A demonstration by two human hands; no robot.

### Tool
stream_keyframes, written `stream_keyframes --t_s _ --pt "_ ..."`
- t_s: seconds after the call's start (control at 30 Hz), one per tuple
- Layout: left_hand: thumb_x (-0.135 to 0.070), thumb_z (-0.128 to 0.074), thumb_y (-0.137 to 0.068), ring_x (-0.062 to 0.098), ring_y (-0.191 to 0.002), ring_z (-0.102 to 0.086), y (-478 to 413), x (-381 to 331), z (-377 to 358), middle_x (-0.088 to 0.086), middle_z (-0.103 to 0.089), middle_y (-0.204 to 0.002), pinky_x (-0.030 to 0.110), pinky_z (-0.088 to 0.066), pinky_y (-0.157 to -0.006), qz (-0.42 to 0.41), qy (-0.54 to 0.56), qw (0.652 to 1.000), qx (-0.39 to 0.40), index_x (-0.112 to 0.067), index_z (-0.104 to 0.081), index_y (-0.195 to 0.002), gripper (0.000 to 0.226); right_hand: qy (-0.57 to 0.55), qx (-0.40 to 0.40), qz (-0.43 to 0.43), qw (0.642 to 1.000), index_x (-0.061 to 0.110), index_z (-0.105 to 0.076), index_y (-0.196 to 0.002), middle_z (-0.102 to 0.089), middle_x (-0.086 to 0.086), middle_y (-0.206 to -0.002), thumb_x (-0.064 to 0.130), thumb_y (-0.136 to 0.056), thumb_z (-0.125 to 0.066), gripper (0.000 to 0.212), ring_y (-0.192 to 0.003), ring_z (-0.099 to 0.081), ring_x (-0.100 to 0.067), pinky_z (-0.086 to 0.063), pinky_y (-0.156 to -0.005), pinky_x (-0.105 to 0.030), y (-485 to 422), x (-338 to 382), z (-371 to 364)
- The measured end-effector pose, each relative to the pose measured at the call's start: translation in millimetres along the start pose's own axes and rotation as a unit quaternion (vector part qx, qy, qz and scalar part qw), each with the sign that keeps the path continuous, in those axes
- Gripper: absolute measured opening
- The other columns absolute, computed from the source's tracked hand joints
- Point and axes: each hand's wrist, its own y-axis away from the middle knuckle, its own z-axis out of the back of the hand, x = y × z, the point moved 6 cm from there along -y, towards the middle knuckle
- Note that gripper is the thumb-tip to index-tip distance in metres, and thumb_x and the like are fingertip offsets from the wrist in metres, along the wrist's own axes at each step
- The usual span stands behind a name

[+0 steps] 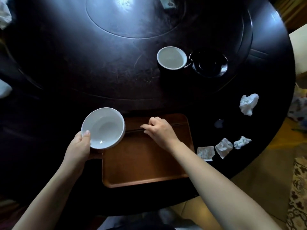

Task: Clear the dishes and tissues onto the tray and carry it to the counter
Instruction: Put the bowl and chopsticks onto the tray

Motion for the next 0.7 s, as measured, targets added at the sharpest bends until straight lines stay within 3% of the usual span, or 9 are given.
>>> stream_keyframes --t_s 0.13,0.3,0.43,0.5,0.6,0.7 --pt "-0.031 -0.032 -0.098 0.039 -0.095 -0.060 10.1 11.8 -8.6 0.025 -0.056 -0.116 0.043 -0.058 -0.056 0.016 -0.014 1.000 0.010 -0.013 -0.047 -0.120 0.033 -0.039 -0.043 -0.013 0.998 0.018 -0.072 -0.101 -0.058 -0.011 -0.079 0.010 -0.072 -0.076 0.030 -0.073 -0.058 -0.029 -0.051 -0.063 -0.039 -3.9 -5.0 -11.0" --pt "-0.030 -0.033 -0.098 0.044 -0.096 -0.060 17.9 25.7 -14.2 0.025 -0.056 -0.116 0.058 -0.053 -0.075 0.033 -0.034 0.999 0.019 -0.012 -0.047 -0.122 0.033 -0.063 -0.080 -0.029 0.994 0.010 -0.066 -0.112 -0.062 -0.015 -0.096 0.000 -0.075 -0.067 0.038 -0.089 -0.058 -0.032 -0.055 -0.075 -0.044 -4.5 -3.0 -22.3" --pt "-0.030 -0.033 -0.097 0.041 -0.097 -0.059 22.5 37.1 -14.2 0.022 -0.056 -0.117 0.051 -0.055 -0.070 0.048 -0.045 0.998 0.023 -0.013 -0.045 -0.126 0.035 -0.054 -0.156 -0.041 0.985 0.009 -0.066 -0.111 -0.066 -0.012 -0.103 0.009 -0.080 -0.060 0.031 -0.097 -0.056 -0.025 -0.049 -0.089 -0.040 20.5 -15.0 -7.5" --pt "-0.030 -0.034 -0.097 0.040 -0.097 -0.060 26.6 42.2 -14.1 0.022 -0.056 -0.117 0.045 -0.057 -0.060 0.052 -0.052 0.997 0.023 -0.013 -0.045 -0.126 0.035 -0.030 -0.185 -0.081 0.979 0.011 -0.068 -0.106 -0.065 -0.009 -0.099 0.011 -0.081 -0.060 0.026 -0.095 -0.051 -0.021 -0.044 -0.083 -0.037 37.3 -32.1 2.0" --pt "-0.028 -0.034 -0.097 0.035 -0.084 -0.062 32.3 49.9 -19.7 0.020 -0.057 -0.114 0.032 -0.055 -0.042 0.054 -0.062 0.996 0.030 -0.011 -0.045 -0.127 0.036 -0.008 -0.173 -0.149 0.974 0.011 -0.068 -0.100 -0.063 -0.010 -0.091 0.008 -0.079 -0.065 0.021 -0.086 -0.056 -0.027 -0.050 -0.075 -0.039 49.8 -55.4 7.9" --pt "-0.027 -0.033 -0.097 0.027 -0.066 -0.062 35.3 56.8 -29.8 0.018 -0.057 -0.110 0.026 -0.052 -0.037 0.059 -0.062 0.996 0.035 -0.009 -0.044 -0.129 0.038 -0.028 -0.158 -0.183 0.970 0.008 -0.066 -0.096 -0.065 -0.010 -0.085 0.006 -0.079 -0.066 0.017 -0.082 -0.060 -0.030 -0.053 -0.074 -0.041 47.5 -59.7 10.0"
